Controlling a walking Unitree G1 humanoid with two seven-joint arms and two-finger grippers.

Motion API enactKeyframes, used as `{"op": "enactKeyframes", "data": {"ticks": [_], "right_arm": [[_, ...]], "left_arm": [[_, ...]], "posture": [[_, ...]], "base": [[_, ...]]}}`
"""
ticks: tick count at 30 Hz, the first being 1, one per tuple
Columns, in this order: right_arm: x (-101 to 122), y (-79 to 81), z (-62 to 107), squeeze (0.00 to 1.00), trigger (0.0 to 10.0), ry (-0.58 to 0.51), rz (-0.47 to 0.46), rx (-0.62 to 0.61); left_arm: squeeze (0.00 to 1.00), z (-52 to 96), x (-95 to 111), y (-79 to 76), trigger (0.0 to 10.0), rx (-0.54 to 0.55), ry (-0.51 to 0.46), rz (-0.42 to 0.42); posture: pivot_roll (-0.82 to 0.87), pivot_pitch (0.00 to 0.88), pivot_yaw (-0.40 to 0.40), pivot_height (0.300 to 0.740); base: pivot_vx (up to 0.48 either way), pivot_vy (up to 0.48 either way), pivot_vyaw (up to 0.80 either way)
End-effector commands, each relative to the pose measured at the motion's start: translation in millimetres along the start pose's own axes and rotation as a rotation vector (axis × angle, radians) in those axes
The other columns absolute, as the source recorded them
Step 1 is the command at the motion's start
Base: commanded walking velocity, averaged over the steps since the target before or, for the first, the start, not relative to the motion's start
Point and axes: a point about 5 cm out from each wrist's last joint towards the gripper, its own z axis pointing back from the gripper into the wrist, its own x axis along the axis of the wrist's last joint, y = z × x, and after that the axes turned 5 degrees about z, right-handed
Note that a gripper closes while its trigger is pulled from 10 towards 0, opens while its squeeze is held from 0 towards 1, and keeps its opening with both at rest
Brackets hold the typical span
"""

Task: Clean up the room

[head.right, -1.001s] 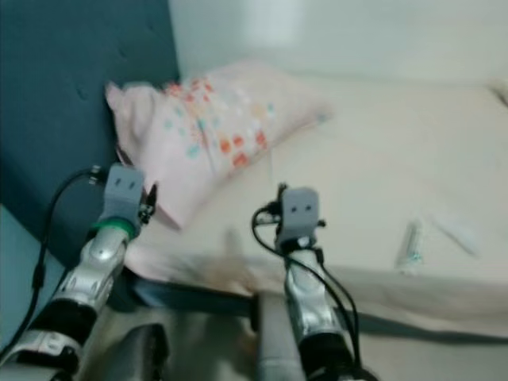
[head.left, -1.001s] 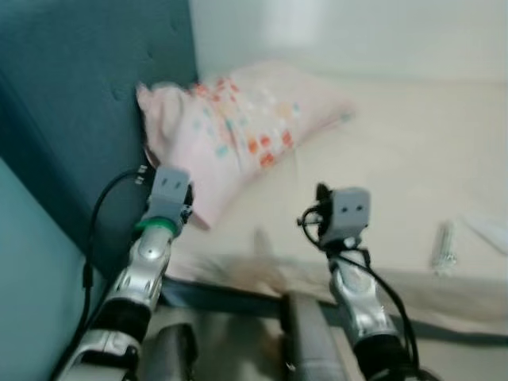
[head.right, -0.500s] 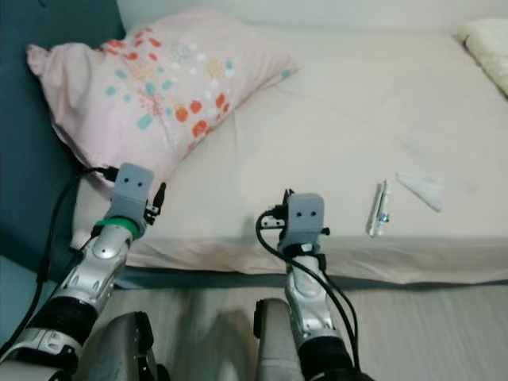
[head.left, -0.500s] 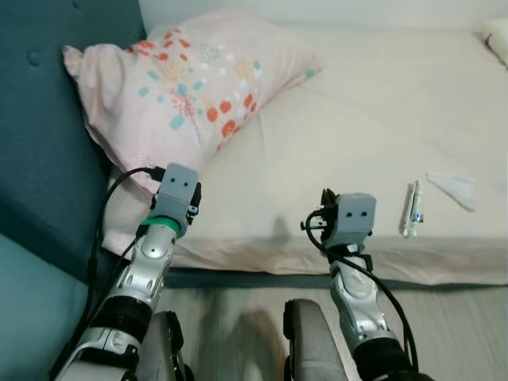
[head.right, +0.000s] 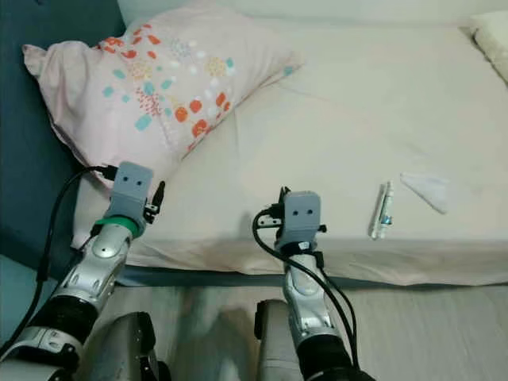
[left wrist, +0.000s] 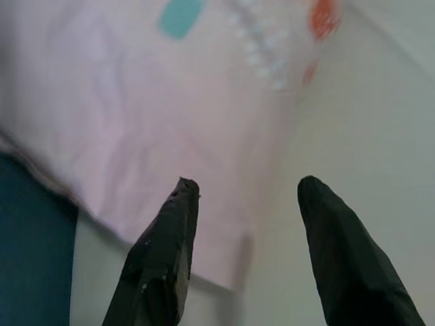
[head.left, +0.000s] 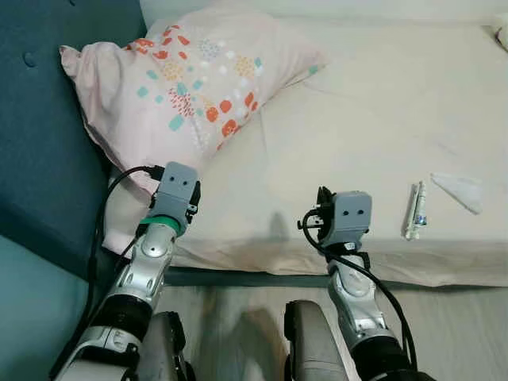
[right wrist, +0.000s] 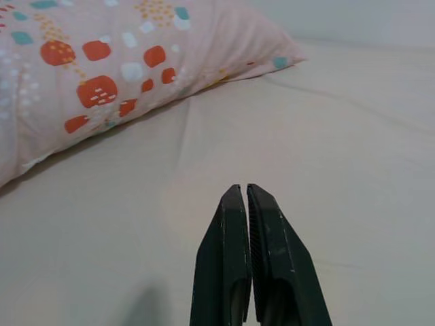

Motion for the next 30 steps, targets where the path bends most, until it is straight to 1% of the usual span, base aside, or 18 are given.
{"op": "enactKeyframes", "data": {"ticks": [1,2,4,5,6,10,11,12,13,14,15,19,25,26,27,28,29,30], "right_arm": [[0,2.0,2.3,0.0,10.0,-0.007,-0.01,0.008],[0,2.0,2.3,0.0,10.0,-0.007,-0.01,0.008],[3,3.4,0.1,0.0,10.0,-0.017,-0.014,0.014],[3,3.4,0.1,0.0,10.0,-0.017,-0.014,0.014],[4,3.4,-0.9,0.0,10.0,-0.021,-0.014,0.015],[7,1.9,-1.0,0.0,10.0,-0.028,-0.013,0.014],[7,1.1,0.4,0.0,10.0,-0.029,-0.011,0.014],[7,1.1,0.4,0.0,10.0,-0.029,-0.011,0.014],[7,0.4,1.9,0.0,10.0,-0.029,-0.009,0.014],[7,0.4,1.9,0.0,10.0,-0.029,-0.009,0.014],[6,-0.8,6.9,0.0,10.0,-0.023,-0.004,0.012],[3,-2.5,13.4,0.0,10.0,-0.01,0.001,0.005],[3,-2.0,16.9,0.0,10.0,-0.008,0.003,0.001],[5,-1.3,17.2,0.0,10.0,-0.01,0.004,0.001],[5,-1.3,17.2,0.0,10.0,-0.01,0.004,0.001],[7,-1.0,17.3,0.0,10.0,-0.015,0.004,-0.001],[7,-1.0,17.3,0.0,10.0,-0.015,0.004,-0.001],[10,-0.3,17.8,0.0,10.0,-0.019,0.005,-0.003]], "left_arm": [[0.0,-1.1,-7,2.4,10.0,0.038,0.047,0.054],[0.0,-1.1,-7,2.4,10.0,0.038,0.047,0.054],[0.0,-10.6,-7,3.1,10.0,0.085,0.106,0.175],[0.0,-10.6,-7,3.1,10.0,0.085,0.106,0.175],[0.0,-15.0,-4,2.0,10.0,0.093,0.127,0.221],[0.0,-24.2,4,1.4,10.0,0.115,0.154,0.303],[0.1,-27.9,8,2.8,10.0,0.132,0.164,0.337],[0.1,-27.9,8,2.8,10.0,0.132,0.164,0.337],[0.45,-30.2,11,4.4,10.0,0.148,0.172,0.362],[0.45,-30.2,11,4.4,10.0,0.148,0.172,0.362],[1.0,-32.8,13,9.0,10.0,0.177,0.19,0.403],[1.0,-35.2,16,12.8,10.0,0.197,0.2,0.448],[1.0,-37.7,21,13.3,10.0,0.193,0.182,0.449],[0.51,-39.3,26,14.3,10.0,0.193,0.16,0.411],[0.51,-39.3,26,14.3,10.0,0.193,0.16,0.411],[0.0,-41.0,31,13.7,10.0,0.192,0.142,0.375],[0.0,-41.0,31,13.7,10.0,0.192,0.142,0.375],[0.0,-42.4,35,12.5,10.0,0.186,0.124,0.332]], "posture": [[-0.09,0.105,0.046,0.596],[-0.09,0.105,0.046,0.596],[-0.11,0.126,0.041,0.596],[-0.11,0.126,0.041,0.596],[-0.12,0.137,0.039,0.596],[-0.15,0.168,0.033,0.596],[-0.16,0.185,0.032,0.596],[-0.16,0.185,0.032,0.596],[-0.17,0.189,0.032,0.596],[-0.17,0.189,0.032,0.596],[-0.2,0.223,0.036,0.596],[-0.23,0.255,0.041,0.596],[-0.25,0.276,0.048,0.596],[-0.27,0.289,0.053,0.596],[-0.27,0.289,0.053,0.596],[-0.28,0.299,0.059,0.596],[-0.28,0.299,0.059,0.596],[-0.29,0.31,0.063,0.596]], "base": [[0.0,0.0,0.0],[0.0,0.0,0.0],[0.0,0.0,0.0],[0.0,0.0,0.0],[0.0,0.0,0.0],[0.0,0.0,0.0],[0.0,0.0,0.0],[0.0,0.0,0.0],[0.0,0.0,0.0],[0.0,0.0,0.0],[0.0,0.0,0.0],[0.0,0.0,0.0],[0.0,0.0,0.0],[0.0,0.0,0.0],[0.0,0.0,0.0],[0.0,0.0,0.0],[0.0,0.0,0.0],[0.0,0.0,0.0]]}}
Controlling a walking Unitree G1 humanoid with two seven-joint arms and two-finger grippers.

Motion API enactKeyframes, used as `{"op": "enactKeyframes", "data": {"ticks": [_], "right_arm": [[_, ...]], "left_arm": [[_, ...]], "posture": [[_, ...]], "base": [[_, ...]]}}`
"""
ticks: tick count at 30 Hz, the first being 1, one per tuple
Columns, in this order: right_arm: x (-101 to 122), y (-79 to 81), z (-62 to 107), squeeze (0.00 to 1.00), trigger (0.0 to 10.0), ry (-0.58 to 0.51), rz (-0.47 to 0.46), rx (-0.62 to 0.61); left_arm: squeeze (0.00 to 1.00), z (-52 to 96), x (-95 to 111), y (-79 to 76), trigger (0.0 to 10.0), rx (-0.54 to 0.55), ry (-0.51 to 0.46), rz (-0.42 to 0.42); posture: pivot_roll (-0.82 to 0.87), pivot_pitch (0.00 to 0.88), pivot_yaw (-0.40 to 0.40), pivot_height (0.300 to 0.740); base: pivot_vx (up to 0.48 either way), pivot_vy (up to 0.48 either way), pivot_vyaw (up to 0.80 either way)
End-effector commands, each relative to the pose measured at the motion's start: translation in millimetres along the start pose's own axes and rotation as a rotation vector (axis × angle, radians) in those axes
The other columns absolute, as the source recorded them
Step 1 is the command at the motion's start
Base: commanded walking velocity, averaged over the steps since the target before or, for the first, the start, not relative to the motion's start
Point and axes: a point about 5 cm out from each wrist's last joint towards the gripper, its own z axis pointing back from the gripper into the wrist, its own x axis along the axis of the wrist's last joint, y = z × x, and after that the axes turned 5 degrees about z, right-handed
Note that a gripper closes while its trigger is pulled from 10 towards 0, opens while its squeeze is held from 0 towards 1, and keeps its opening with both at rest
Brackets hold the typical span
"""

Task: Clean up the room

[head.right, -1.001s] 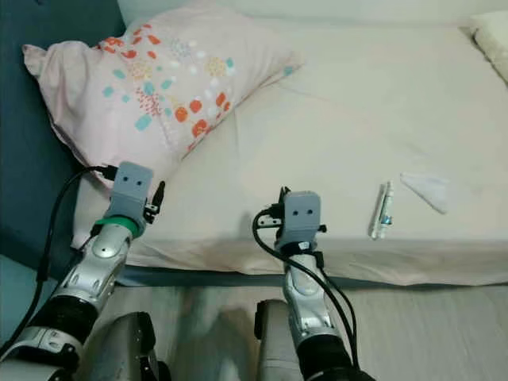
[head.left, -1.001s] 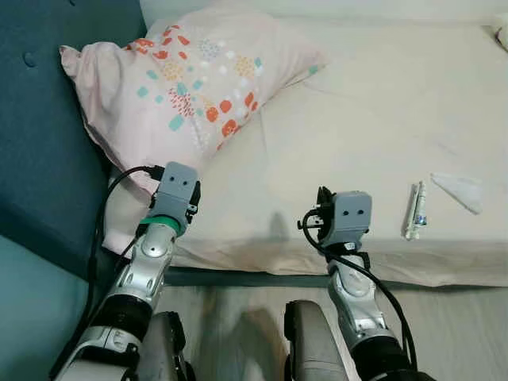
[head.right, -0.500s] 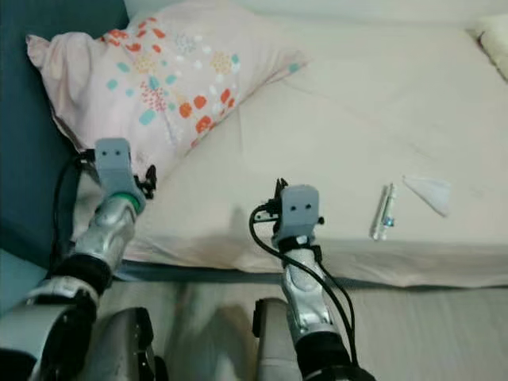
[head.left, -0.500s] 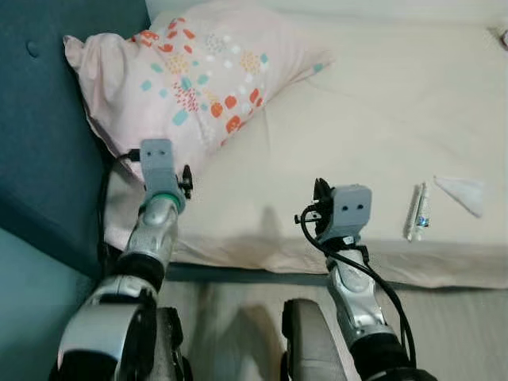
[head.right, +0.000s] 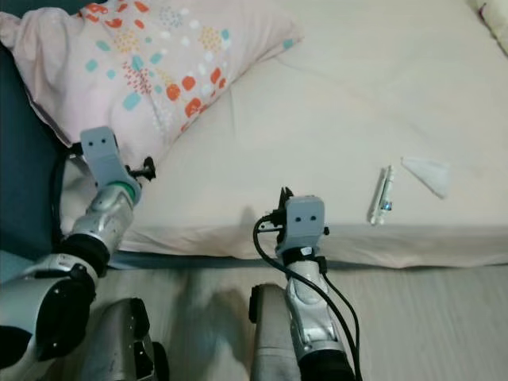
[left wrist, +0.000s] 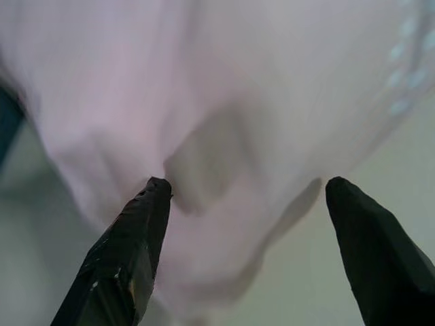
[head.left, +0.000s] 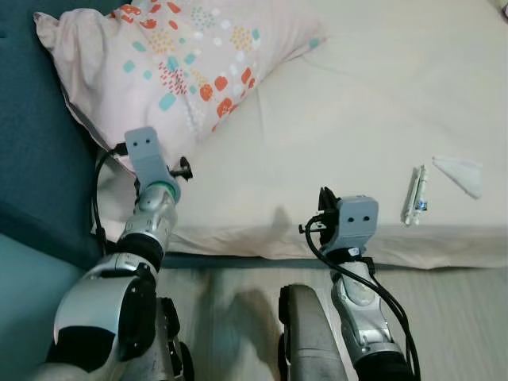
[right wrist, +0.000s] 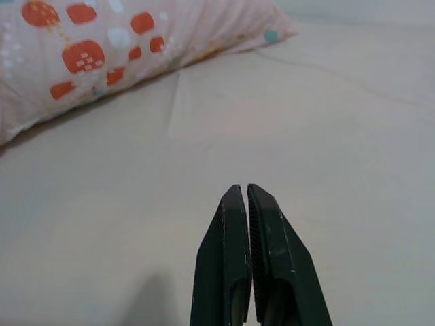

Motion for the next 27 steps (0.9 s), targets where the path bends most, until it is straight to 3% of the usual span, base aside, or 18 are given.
{"op": "enactKeyframes", "data": {"ticks": [1,2,5,6,8,9,10,12,14,15,16,17,20,22,27], "right_arm": [[-3,3.6,7.5,0.0,10.0,0.03,-0.004,0.001],[-3,3.6,7.5,0.0,10.0,0.03,-0.004,0.001],[-3,5.8,14.8,0.0,10.0,0.035,-0.005,-0.002],[-3,5.8,14.8,0.0,10.0,0.035,-0.005,-0.002],[-4,6.6,19.3,0.0,10.0,0.044,-0.006,-0.002],[-4,6.6,19.3,0.0,10.0,0.044,-0.006,-0.002],[-5,7.2,22.6,0.0,10.0,0.053,-0.008,-0.003],[-5,7.2,22.6,0.0,10.0,0.053,-0.008,-0.003],[-4,8.1,23.3,0.0,10.0,0.057,-0.009,-0.004],[-4,8.1,23.3,0.0,10.0,0.057,-0.009,-0.004],[-3,8.6,23.3,0.0,10.0,0.059,-0.01,-0.004],[-2,9.1,23.4,0.0,10.0,0.06,-0.011,-0.005],[-2,9.7,23.9,0.0,10.0,0.061,-0.013,-0.006],[-1,10.1,25.6,0.0,10.0,0.065,-0.014,-0.008],[0,10.3,27.5,0.0,10.0,0.069,-0.016,-0.012]], "left_arm": [[0.0,1.6,-7,-3.4,10.0,-0.01,0.006,-0.085],[0.0,1.6,-7,-3.4,10.0,-0.01,0.006,-0.085],[0.0,2.9,-7,-12.9,10.0,-0.062,-0.013,-0.216],[0.0,2.9,-7,-12.9,10.0,-0.062,-0.013,-0.216],[0.0,4.1,-11,-15.4,10.0,-0.081,-0.02,-0.324],[0.0,4.1,-11,-15.4,10.0,-0.081,-0.02,-0.324],[0.0,5.8,-18,-14.0,10.0,-0.071,-0.023,-0.468],[0.0,5.8,-18,-14.0,10.0,-0.071,-0.023,-0.468],[0.0,7.0,-25,-7.0,9.5,-0.014,-0.01,-0.565],[0.0,7.0,-25,-7.0,9.5,-0.014,-0.01,-0.565],[0.0,7.4,-27,-3.9,8.3,0.015,-0.011,-0.614],[0.0,7.7,-27,-1.9,5.0,0.043,-0.017,-0.654],[0.0,8.0,-27,0.4,4.5,0.081,-0.03,-0.719],[0.0,7.9,-26,2.7,3.0,0.117,-0.037,-0.748],[0.0,7.5,-24,5.4,2.9,0.154,-0.047,-0.777]], "posture": [[-0.3,0.316,0.068,0.596],[-0.3,0.316,0.068,0.596],[-0.31,0.328,0.072,0.596],[-0.31,0.328,0.072,0.596],[-0.31,0.333,0.073,0.596],[-0.31,0.333,0.073,0.596],[-0.31,0.339,0.075,0.596],[-0.31,0.339,0.075,0.596],[-0.31,0.341,0.075,0.596],[-0.31,0.341,0.075,0.596],[-0.31,0.342,0.076,0.596],[-0.31,0.344,0.077,0.596],[-0.31,0.346,0.078,0.596],[-0.32,0.353,0.083,0.596],[-0.32,0.356,0.085,0.596]], "base": [[0.0,0.0,0.0],[0.0,0.0,0.0],[0.0,0.0,0.0],[0.0,0.0,0.0],[0.0,0.0,0.0],[0.0,0.0,0.0],[0.0,0.0,0.0],[0.0,0.0,0.0],[0.0,0.0,0.0],[0.0,0.0,0.0],[0.0,0.0,0.0],[0.0,0.0,0.0],[0.0,0.0,0.0],[0.0,0.0,0.0],[0.0,0.0,0.0]]}}
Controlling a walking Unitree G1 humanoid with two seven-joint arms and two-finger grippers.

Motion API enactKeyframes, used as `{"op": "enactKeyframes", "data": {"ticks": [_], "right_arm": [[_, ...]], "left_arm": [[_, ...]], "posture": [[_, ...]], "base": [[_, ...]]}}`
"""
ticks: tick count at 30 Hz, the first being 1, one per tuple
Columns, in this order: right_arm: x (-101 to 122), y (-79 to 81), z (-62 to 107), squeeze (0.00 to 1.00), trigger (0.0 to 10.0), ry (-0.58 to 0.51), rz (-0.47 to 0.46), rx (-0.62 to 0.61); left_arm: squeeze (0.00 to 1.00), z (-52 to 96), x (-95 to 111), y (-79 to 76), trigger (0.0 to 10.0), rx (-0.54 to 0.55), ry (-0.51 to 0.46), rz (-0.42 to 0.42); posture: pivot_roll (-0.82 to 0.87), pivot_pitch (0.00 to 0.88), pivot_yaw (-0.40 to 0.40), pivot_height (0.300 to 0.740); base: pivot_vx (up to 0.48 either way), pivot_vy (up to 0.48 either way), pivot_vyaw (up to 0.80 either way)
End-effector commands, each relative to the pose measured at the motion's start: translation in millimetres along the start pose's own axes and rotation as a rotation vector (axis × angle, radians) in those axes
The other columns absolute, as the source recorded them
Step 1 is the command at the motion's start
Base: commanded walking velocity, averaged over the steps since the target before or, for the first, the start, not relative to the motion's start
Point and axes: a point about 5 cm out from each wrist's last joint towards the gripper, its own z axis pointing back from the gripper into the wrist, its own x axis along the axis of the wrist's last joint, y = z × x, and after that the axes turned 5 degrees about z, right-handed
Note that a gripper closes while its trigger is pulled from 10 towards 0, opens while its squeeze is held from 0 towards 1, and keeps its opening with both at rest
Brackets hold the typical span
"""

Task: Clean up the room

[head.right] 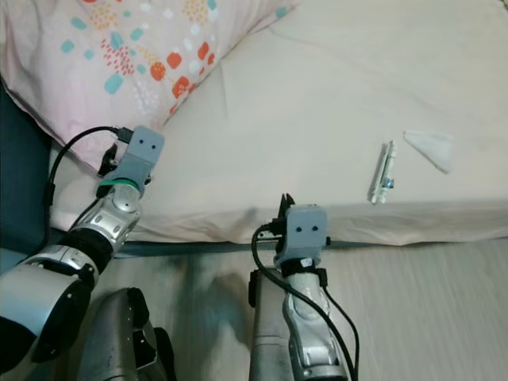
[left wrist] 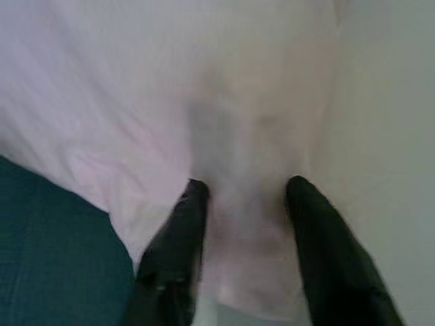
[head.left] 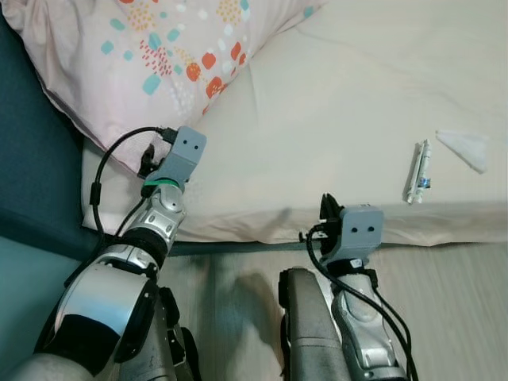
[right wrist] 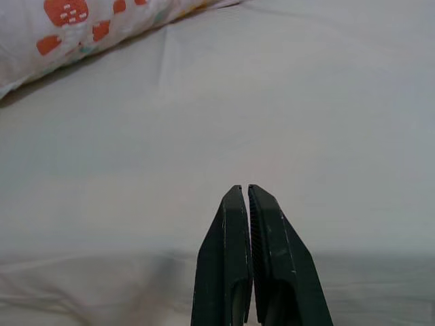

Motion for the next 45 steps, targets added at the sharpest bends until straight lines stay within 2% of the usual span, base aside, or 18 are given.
{"op": "enactKeyframes", "data": {"ticks": [1,4,5,6,7,14,24,26,27,28,29,31,33,34,35,38,41,45], "right_arm": [[-6,1.8,9.6,0.0,10.0,0.038,-0.003,-0.008],[-6,1.8,9.6,0.0,10.0,0.038,-0.003,-0.008],[-6,1.9,11.4,0.0,10.0,0.041,-0.005,-0.011],[-6,1.9,11.4,0.0,10.0,0.041,-0.005,-0.011],[-6,2.0,13.8,0.0,10.0,0.047,-0.006,-0.014],[-6,1.7,17.0,0.0,10.0,0.06,-0.007,-0.018],[-6,2.2,13.6,0.0,10.0,0.067,-0.01,-0.015],[-6,3.5,9.9,0.0,10.0,0.063,-0.013,-0.011],[-6,3.5,9.9,0.0,10.0,0.063,-0.013,-0.011],[-6,3.7,7.9,0.0,10.0,0.061,-0.014,-0.009],[-6,3.7,7.9,0.0,10.0,0.061,-0.014,-0.009],[-7,3.3,5.2,0.0,10.0,0.06,-0.015,-0.005],[-7,3.3,5.2,0.0,10.0,0.06,-0.015,-0.005],[-7,3.1,4.2,0.0,10.0,0.06,-0.015,-0.003],[-7,3.1,4.2,0.0,10.0,0.06,-0.015,-0.003],[-7,3.6,0.7,0.0,10.0,0.058,-0.015,0.004],[-7,3.9,-1.1,0.0,10.0,0.056,-0.015,0.007],[-8,3.3,-3.6,0.0,10.0,0.053,-0.012,0.011]], "left_arm": [[0.0,1.9,-16,2.4,2.2,0.024,0.048,-0.065],[0.0,1.9,-16,2.4,2.2,0.024,0.048,-0.065],[0.0,1.9,-16,2.8,0.7,0.027,0.049,-0.08],[0.0,1.9,-16,2.8,0.7,0.027,0.049,-0.08],[0.0,1.9,-17,3.5,0.0,0.03,0.057,-0.09],[0.0,1.7,-21,6.0,0.0,0.047,0.077,-0.096],[0.0,-0.8,-13,5.4,0.0,-0.003,0.06,-0.005],[0.0,-1.4,-1,-2.1,0.0,-0.145,-0.004,0.031],[0.0,-1.4,-1,-2.1,0.0,-0.145,-0.004,0.031],[0.0,-0.7,6,-7.4,0.0,-0.257,-0.051,0.039],[0.0,-0.7,6,-7.4,0.0,-0.257,-0.051,0.039],[0.0,3.7,15,-15.4,0.0,-0.488,-0.152,0.009],[0.0,3.7,15,-15.4,0.0,-0.488,-0.152,0.009],[0.0,7.3,16,-18.5,0.0,-0.593,-0.189,-0.006],[0.0,7.3,16,-18.5,0.0,-0.593,-0.189,-0.006],[0.0,21.8,18,-27.7,0.0,-0.853,-0.283,0.02],[0.0,30.1,22,-30.8,0.0,-0.946,-0.33,0.06],[0.0,57.1,32,-31.5,0.0,-1.172,-0.412,0.174]], "posture": [[-0.32,0.37,0.089,0.596],[-0.32,0.37,0.089,0.596],[-0.33,0.376,0.09,0.596],[-0.33,0.376,0.09,0.596],[-0.33,0.388,0.09,0.596],[-0.33,0.394,0.089,0.596],[-0.29,0.384,0.088,0.596],[-0.26,0.369,0.091,0.596],[-0.26,0.369,0.091,0.596],[-0.25,0.362,0.093,0.596],[-0.25,0.362,0.093,0.596],[-0.23,0.353,0.094,0.596],[-0.23,0.353,0.094,0.596],[-0.22,0.346,0.095,0.596],[-0.22,0.346,0.095,0.596],[-0.21,0.332,0.094,0.596],[-0.2,0.325,0.093,0.596],[-0.2,0.308,0.087,0.596]], "base": [[0.0,0.0,0.0],[0.0,0.0,0.0],[0.0,0.0,0.0],[0.0,0.0,0.0],[0.0,0.0,0.0],[0.0,0.0,0.0],[0.0,0.0,0.0],[0.0,0.0,0.0],[0.0,0.0,0.0],[0.0,0.0,0.0],[0.0,0.0,0.0],[0.0,0.0,0.0],[0.0,0.0,0.0],[0.0,0.0,0.0],[0.0,0.0,0.0],[0.0,0.0,0.0],[0.0,0.0,0.0],[0.0,0.0,0.0]]}}
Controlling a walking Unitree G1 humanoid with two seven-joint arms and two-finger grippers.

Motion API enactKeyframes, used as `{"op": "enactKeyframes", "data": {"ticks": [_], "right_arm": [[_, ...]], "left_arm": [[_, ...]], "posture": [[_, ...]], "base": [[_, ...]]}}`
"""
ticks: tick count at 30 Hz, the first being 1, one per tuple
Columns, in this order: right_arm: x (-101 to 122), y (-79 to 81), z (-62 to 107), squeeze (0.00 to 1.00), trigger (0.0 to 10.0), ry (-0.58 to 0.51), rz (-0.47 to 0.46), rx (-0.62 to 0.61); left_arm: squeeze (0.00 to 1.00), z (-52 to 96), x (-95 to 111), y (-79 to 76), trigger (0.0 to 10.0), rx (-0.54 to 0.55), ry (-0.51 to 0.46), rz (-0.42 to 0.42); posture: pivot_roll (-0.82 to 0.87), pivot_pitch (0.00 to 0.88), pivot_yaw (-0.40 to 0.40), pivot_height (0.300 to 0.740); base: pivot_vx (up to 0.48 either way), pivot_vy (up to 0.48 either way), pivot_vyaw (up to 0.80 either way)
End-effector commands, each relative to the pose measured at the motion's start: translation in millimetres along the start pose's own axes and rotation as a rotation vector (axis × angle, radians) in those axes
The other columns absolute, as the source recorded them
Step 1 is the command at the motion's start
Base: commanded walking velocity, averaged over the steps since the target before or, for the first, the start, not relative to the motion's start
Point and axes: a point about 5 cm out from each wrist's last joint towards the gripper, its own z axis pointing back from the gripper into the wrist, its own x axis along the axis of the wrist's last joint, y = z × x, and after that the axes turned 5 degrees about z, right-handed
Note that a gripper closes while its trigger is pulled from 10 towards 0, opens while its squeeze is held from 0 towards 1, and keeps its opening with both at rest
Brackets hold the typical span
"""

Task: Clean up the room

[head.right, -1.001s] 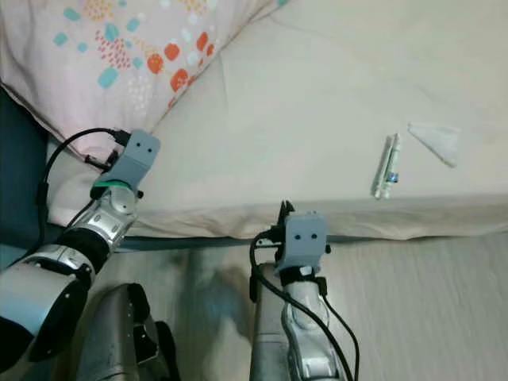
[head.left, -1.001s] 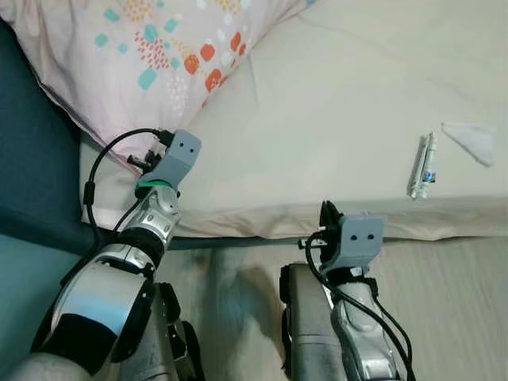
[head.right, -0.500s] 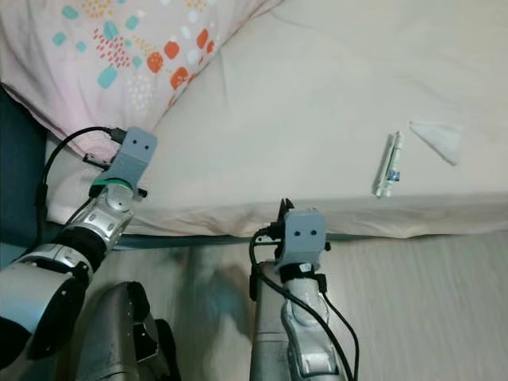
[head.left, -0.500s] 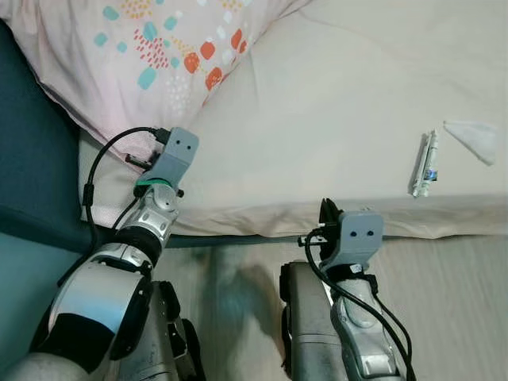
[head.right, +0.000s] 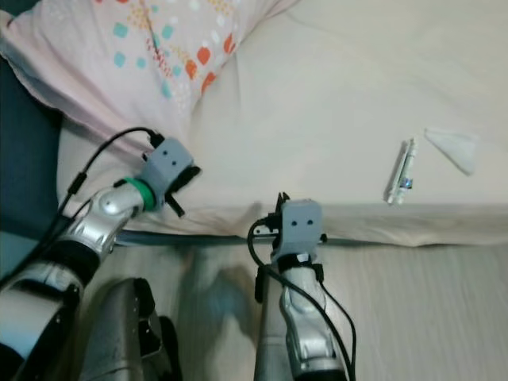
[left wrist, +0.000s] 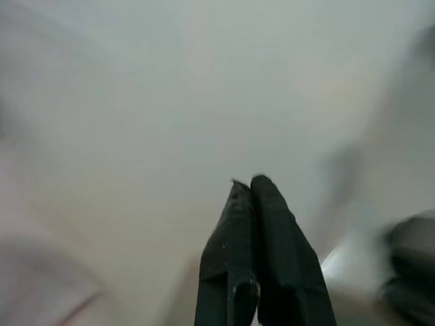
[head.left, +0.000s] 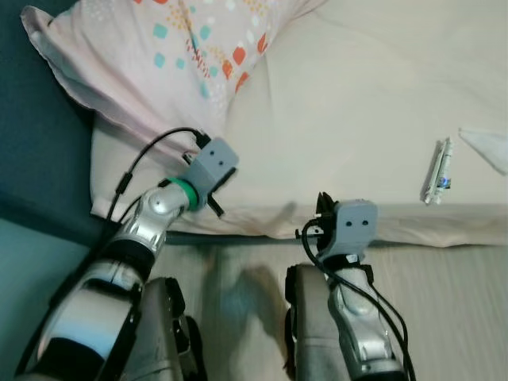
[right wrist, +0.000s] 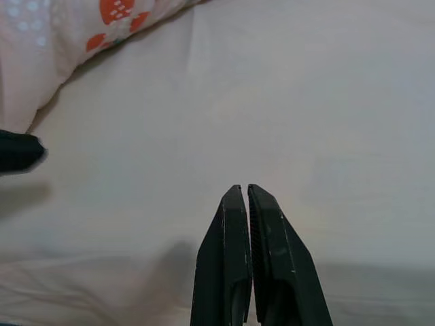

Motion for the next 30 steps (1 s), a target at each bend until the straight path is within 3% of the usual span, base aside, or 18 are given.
{"op": "enactKeyframes", "data": {"ticks": [1,4,7,9,10,11,12,13,15,16,17,18,20,22,24,26,28,30], "right_arm": [[-11,-0.2,6.9,0.0,10.0,0.046,-0.003,0.0],[-12,-0.9,6.4,0.0,10.0,0.046,-0.001,0.001],[-13,-2.5,5.0,0.0,10.0,0.046,0.004,0.003],[-14,-3.2,4.2,0.0,10.0,0.045,0.007,0.003],[-14,-3.3,3.6,0.0,10.0,0.045,0.008,0.003],[-15,-2.9,3.3,0.0,10.0,0.045,0.009,0.004],[-16,-2.6,3.1,0.0,10.0,0.045,0.01,0.005],[-16,-2.6,3.1,0.0,10.0,0.045,0.01,0.005],[-16,-1.5,3.4,0.0,10.0,0.045,0.01,0.008],[-16,-1.4,3.6,0.0,10.0,0.044,0.01,0.009],[-17,-1.6,3.9,0.0,10.0,0.045,0.01,0.01],[-17,-1.6,3.9,0.0,10.0,0.045,0.01,0.01],[-18,-2.1,4.3,0.0,10.0,0.047,0.011,0.011],[-18,-2.1,4.3,0.0,10.0,0.047,0.011,0.011],[-20,-3.3,3.8,0.0,10.0,0.048,0.012,0.012],[-20,-3.3,3.8,0.0,10.0,0.048,0.012,0.012],[-20,-2.0,1.7,0.0,10.0,0.046,0.013,0.018],[-20,-1.6,1.2,0.0,10.0,0.046,0.013,0.019]], "left_arm": [[0.0,2.0,1,-8.4,0.0,-0.08,-0.015,0.038],[0.0,3.7,5,-13.6,0.0,-0.113,-0.037,0.058],[0.0,10.1,16,-35.3,0.0,-0.204,-0.113,0.133],[0.0,7.9,14,-38.9,0.0,-0.151,-0.119,0.146],[0.0,3.0,3,-30.3,0.0,-0.001,-0.082,0.079],[0.0,0.1,-10,-18.1,10.0,0.157,0.004,-0.026],[0.0,-0.5,-18,-10.5,10.0,0.248,0.057,-0.107],[0.0,-0.5,-18,-10.5,10.0,0.248,0.057,-0.107],[0.0,5.9,-28,7.1,10.0,0.368,0.167,-0.263],[0.37,11.2,-31,13.9,10.0,0.413,0.21,-0.267],[1.0,19.7,-36,22.5,10.0,0.455,0.262,-0.292],[1.0,19.7,-36,22.5,10.0,0.455,0.262,-0.292],[1.0,34.6,-45,34.4,10.0,0.519,0.325,-0.271],[1.0,34.6,-45,34.4,10.0,0.519,0.325,-0.271],[1.0,51.5,-55,40.1,10.0,0.544,0.394,-0.252],[1.0,51.5,-55,40.1,10.0,0.544,0.394,-0.252],[1.0,53.0,-71,34.8,10.0,0.567,0.427,-0.168],[1.0,52.0,-74,32.8,10.0,0.571,0.43,-0.149]], "posture": [[-0.2,0.308,0.087,0.596],[-0.19,0.296,0.085,0.596],[-0.19,0.279,0.087,0.596],[-0.19,0.273,0.087,0.596],[-0.19,0.268,0.086,0.596],[-0.19,0.265,0.085,0.596],[-0.19,0.264,0.085,0.596],[-0.19,0.264,0.085,0.596],[-0.19,0.259,0.083,0.596],[-0.19,0.259,0.083,0.596],[-0.19,0.259,0.083,0.596],[-0.19,0.259,0.083,0.596],[-0.19,0.252,0.082,0.596],[-0.19,0.252,0.082,0.596],[-0.18,0.245,0.076,0.596],[-0.18,0.245,0.076,0.596],[-0.18,0.245,0.075,0.596],[-0.18,0.245,0.075,0.596]], "base": [[0.0,0.0,0.0],[0.0,0.0,0.0],[0.0,0.0,0.0],[0.0,0.0,0.0],[0.0,0.0,0.0],[0.0,0.0,0.0],[0.0,0.0,0.0],[0.0,0.0,0.0],[0.0,0.0,0.0],[0.0,0.0,0.0],[0.0,0.0,0.0],[0.0,0.0,0.0],[0.0,0.0,0.0],[0.0,0.0,0.0],[0.0,0.0,0.0],[0.0,0.0,0.0],[0.0,0.0,0.0],[0.0,0.0,0.0]]}}
